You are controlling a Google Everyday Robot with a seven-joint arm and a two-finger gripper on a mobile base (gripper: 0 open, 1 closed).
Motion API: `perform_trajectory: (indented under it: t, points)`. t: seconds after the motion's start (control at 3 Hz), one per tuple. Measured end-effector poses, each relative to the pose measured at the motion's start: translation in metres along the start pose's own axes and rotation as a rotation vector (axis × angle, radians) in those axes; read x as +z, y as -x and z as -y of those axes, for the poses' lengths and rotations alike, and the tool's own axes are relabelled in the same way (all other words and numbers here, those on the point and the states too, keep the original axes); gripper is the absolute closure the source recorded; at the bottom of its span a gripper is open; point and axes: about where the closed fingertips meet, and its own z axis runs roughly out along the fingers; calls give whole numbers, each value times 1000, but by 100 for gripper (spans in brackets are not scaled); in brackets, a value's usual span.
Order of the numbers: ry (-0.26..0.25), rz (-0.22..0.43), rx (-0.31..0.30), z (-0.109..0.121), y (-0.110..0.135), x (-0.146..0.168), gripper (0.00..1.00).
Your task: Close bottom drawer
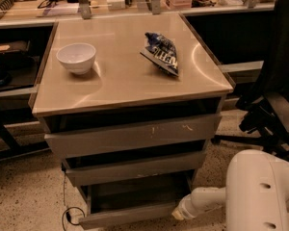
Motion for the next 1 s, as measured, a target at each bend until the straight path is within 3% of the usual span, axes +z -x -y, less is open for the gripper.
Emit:
perform_trajectory:
  t: [0.33,1.0]
  points:
    - [-30,18,7,12,7,0,100]
    - [-150,89,20,73,45,1,100]
